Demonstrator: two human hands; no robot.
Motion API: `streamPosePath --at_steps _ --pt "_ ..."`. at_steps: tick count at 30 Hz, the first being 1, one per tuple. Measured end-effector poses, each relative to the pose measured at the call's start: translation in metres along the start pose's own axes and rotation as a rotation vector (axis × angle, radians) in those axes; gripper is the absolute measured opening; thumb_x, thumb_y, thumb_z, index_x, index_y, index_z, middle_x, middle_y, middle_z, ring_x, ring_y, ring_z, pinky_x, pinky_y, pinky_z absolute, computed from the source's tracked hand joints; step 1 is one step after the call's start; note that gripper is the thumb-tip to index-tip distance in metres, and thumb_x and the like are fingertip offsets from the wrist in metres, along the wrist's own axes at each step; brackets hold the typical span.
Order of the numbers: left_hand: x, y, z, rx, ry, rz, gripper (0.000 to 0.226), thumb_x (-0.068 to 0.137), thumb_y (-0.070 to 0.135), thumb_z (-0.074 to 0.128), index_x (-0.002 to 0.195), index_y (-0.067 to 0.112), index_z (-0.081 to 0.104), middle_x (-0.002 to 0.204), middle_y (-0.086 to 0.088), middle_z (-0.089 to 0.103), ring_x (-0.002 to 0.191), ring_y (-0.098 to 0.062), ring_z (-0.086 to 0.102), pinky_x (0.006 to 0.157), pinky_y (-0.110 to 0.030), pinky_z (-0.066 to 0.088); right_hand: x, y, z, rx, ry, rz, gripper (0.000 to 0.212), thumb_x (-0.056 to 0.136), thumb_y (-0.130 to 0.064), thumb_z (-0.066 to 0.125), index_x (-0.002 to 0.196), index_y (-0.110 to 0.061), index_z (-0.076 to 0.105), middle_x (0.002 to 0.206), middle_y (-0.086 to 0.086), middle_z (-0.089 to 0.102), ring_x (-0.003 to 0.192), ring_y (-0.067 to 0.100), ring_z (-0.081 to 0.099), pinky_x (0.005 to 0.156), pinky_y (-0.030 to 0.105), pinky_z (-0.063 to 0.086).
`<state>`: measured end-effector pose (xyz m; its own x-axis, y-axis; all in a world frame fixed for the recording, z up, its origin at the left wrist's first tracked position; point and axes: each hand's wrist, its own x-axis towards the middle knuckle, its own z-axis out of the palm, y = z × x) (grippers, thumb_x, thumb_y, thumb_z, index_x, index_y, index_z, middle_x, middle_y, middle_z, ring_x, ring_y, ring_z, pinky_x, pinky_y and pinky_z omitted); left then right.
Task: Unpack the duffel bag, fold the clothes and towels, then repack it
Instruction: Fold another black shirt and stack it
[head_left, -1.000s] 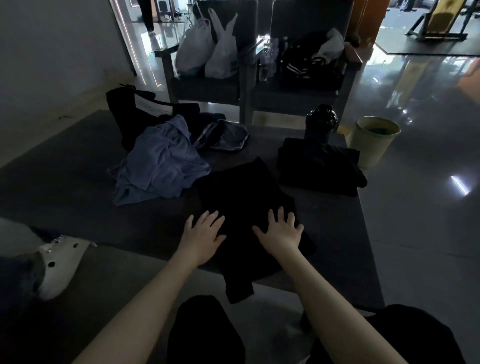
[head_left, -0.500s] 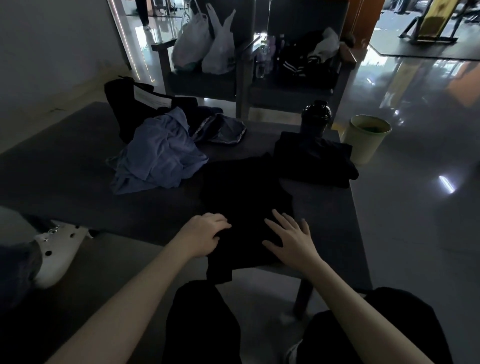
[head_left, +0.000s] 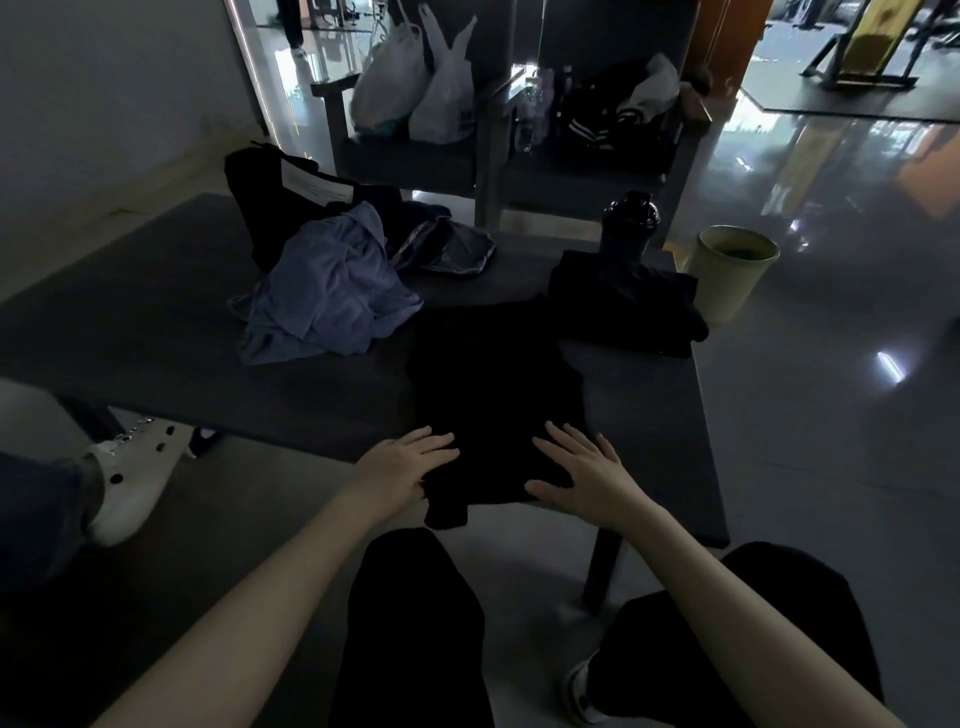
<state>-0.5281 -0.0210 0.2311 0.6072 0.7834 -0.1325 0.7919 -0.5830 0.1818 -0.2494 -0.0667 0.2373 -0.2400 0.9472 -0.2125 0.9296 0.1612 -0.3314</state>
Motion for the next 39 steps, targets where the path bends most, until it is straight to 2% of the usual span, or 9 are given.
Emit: streamPosePath --at_steps 5,8,11,15,21,26,30,33,39 --pt "0.004 -0.002 -0.010 -0.391 0.004 -0.184 0.046 0.093 0.011 0.056 0.139 0.018 0.049 0.147 -0.003 0.040 0.137 -0.021 0.037 0.110 -0.030 0.030 -0.007 0.015 -0.002 -0.065 0.034 -0.077 0.083 0.080 -0.058 0.063 0.148 -0.031 0.026 0.159 -0.008 0.011 0.146 0.013 0.007 0.117 0.036 0.008" --pt "0.005 -0.001 -0.017 -0.634 0.079 -0.302 0.024 0.095 0.015 0.056 0.117 0.010 0.064 0.117 -0.008 0.064 0.113 -0.025 0.059 0.098 -0.038 0.041 -0.008 0.015 -0.001 0.065 0.112 -0.079 0.064 0.081 -0.043 0.069 0.139 -0.025 0.048 0.151 -0.005 0.034 0.140 0.016 0.029 0.112 0.035 0.026" --pt "0.004 0.001 -0.028 -0.847 0.092 -0.406 0.031 0.096 0.036 0.051 0.118 0.020 0.065 0.110 0.004 0.066 0.106 -0.011 0.059 0.095 -0.030 0.042 -0.005 0.013 -0.004 0.188 0.263 -0.077 0.033 0.079 -0.026 0.072 0.111 -0.018 0.070 0.116 -0.001 0.067 0.108 0.017 0.060 0.089 0.030 0.047" --pt "0.007 -0.004 -0.034 -0.912 0.189 -0.439 0.032 0.098 0.041 0.044 0.110 0.021 0.066 0.107 0.002 0.068 0.102 -0.013 0.061 0.096 -0.034 0.043 0.009 0.013 -0.015 0.357 0.349 0.087 0.006 0.083 -0.012 0.067 0.087 -0.009 0.071 0.074 0.001 0.065 0.077 0.026 0.065 0.067 0.036 0.048" --pt "0.021 -0.006 -0.034 -0.792 0.201 -0.565 0.050 0.097 0.046 0.044 0.088 0.002 0.064 0.081 -0.008 0.065 0.076 -0.022 0.061 0.071 -0.035 0.046 0.035 0.002 -0.011 0.384 0.390 0.333 0.026 0.091 -0.028 0.060 0.076 -0.006 0.062 0.075 0.008 0.065 0.076 0.029 0.060 0.065 0.036 0.046" --pt "0.021 -0.006 -0.027 -0.693 0.190 -0.631 0.039 0.094 0.040 0.054 0.070 0.008 0.055 0.066 -0.004 0.055 0.062 -0.017 0.053 0.057 -0.030 0.035 0.043 -0.009 -0.012 0.424 0.491 0.353 0.030 0.090 -0.030 0.060 0.074 -0.005 0.063 0.067 0.006 0.064 0.066 0.027 0.062 0.060 0.039 0.051" --pt "0.024 -0.006 -0.022 -0.643 0.242 -0.724 0.041 0.094 0.036 0.054 0.060 0.013 0.045 0.061 -0.003 0.051 0.063 -0.022 0.052 0.057 -0.032 0.033 0.042 -0.014 -0.011 0.310 0.525 0.355 0.027 0.091 -0.028 0.060 0.110 -0.009 0.064 0.098 0.009 0.069 0.089 0.026 0.065 0.067 0.032 0.049" --pt "0.028 0.000 -0.021 -0.556 0.260 -0.777 0.037 0.093 0.034 0.051 0.064 0.012 0.048 0.067 -0.004 0.054 0.063 -0.021 0.052 0.053 -0.030 0.032 0.030 -0.014 -0.004 0.198 0.645 0.109 0.038 0.089 -0.033 0.061 0.122 -0.013 0.059 0.119 0.005 0.061 0.109 0.023 0.056 0.086 0.034 0.045" --pt "0.033 0.009 -0.019 -0.404 0.296 -0.842 0.029 0.094 0.029 0.044 0.073 0.009 0.053 0.069 -0.003 0.050 0.065 -0.021 0.048 0.059 -0.031 0.034 0.009 0.001 0.011 0.019 0.222 -0.014 0.105 0.065 -0.089 0.006 0.140 -0.026 0.043 0.149 -0.012 0.037 0.141 0.011 0.024 0.115 0.035 0.012"
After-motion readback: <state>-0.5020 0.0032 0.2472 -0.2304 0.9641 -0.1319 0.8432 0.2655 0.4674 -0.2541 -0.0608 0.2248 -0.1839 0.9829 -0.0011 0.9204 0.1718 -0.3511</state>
